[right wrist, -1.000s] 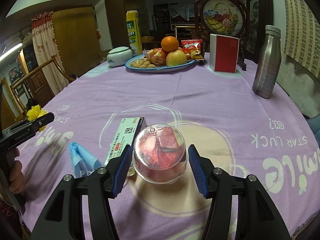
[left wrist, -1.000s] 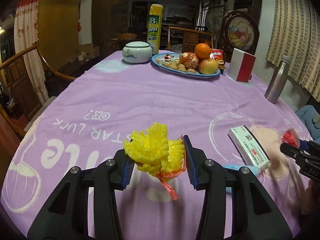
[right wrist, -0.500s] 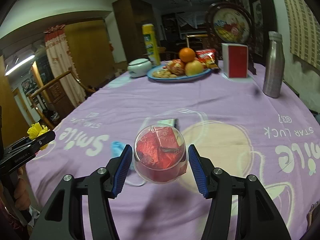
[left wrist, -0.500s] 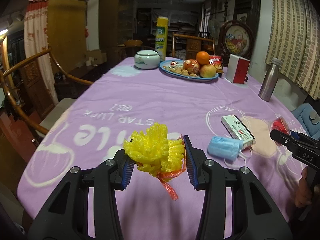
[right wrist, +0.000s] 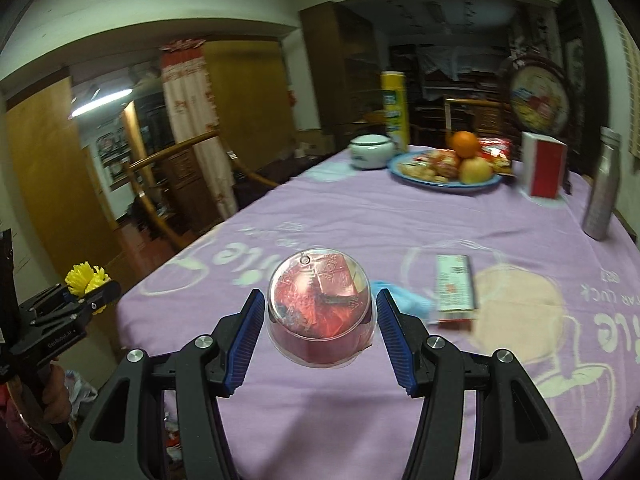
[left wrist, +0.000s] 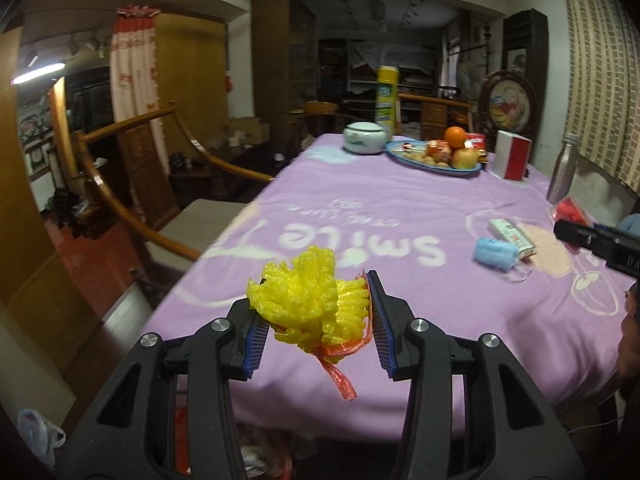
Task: Collect trash
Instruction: 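Lift both held items off the table and turn toward the wastebasket, then open the left tool over the red wastebasket while the right tool drops the jelly cup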
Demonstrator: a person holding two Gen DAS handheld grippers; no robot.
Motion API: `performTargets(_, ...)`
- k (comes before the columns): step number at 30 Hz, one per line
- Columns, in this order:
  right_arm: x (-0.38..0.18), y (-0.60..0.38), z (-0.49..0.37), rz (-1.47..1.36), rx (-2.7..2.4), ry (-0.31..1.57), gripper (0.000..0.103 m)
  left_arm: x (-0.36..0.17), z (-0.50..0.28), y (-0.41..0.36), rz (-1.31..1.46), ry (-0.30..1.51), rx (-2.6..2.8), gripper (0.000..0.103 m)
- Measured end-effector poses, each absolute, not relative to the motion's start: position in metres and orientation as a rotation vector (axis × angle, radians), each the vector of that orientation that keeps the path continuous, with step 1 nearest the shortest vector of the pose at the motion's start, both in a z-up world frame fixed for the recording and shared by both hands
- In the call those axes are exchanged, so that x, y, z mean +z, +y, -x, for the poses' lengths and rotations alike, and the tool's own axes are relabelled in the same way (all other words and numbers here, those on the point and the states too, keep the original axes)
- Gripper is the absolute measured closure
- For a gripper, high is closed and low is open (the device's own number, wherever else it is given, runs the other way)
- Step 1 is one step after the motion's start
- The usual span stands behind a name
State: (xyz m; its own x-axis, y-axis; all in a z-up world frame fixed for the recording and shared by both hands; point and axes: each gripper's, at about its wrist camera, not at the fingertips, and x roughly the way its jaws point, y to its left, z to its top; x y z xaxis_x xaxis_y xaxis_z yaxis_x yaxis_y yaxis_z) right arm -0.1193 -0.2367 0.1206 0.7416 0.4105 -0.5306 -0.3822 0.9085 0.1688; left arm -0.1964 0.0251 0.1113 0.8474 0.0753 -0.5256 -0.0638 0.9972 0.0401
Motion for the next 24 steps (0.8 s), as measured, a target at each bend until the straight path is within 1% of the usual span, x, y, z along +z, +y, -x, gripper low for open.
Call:
performTargets(6, 0.129, -0.171, 0.139, 0.032, 0.545, 0.605, 0.046, 0.097, 0.234, 0.073, -0.011, 0.576, 0.154, 0.057)
performTargets(10, 0.127, -0.126, 0.151, 0.091, 0.614, 0.63, 0.046, 0.069, 0.25, 0.107, 0.01, 0.644, 0.171, 0.057)
performTargets(14, 0.121, -0.09, 0.165, 0.144, 0.667, 0.652, 0.046, 0.023, 0.252, 0.142, 0.073, 0.77, 0.168, 0.056)
performTargets(15, 0.12, -0.084, 0.166, 0.151, 0.675, 0.66, 0.046, 0.013, 0.251, 0.149, 0.095, 0.803, 0.174, 0.051)
performTargets(16, 0.118, -0.077, 0.167, 0.161, 0.685, 0.672, 0.046, 0.007, 0.25, 0.156, 0.115, 0.823, 0.181, 0.039)
performTargets(17, 0.115, -0.069, 0.168, 0.172, 0.697, 0.685, 0.046, 0.0, 0.25, 0.166, 0.153, 0.835, 0.2, 0.033)
performTargets(18, 0.113, -0.063, 0.17, 0.181, 0.707, 0.696, 0.046, -0.001, 0.252, 0.174, 0.177, 0.827, 0.216, 0.024)
performTargets(19, 0.11, -0.057, 0.172, 0.19, 0.717, 0.707, 0.046, -0.001, 0.254, 0.181, 0.2, 0.813, 0.234, 0.018)
performTargets(21, 0.103, -0.043, 0.175, 0.214, 0.739, 0.733, 0.046, 0.003, 0.259, 0.191, 0.221, 0.787, 0.255, 0.013)
performTargets(24, 0.092, -0.022, 0.179, 0.245, 0.775, 0.771, 0.046, 0.009, 0.269, 0.203, 0.212, 0.746, 0.314, 0.008)
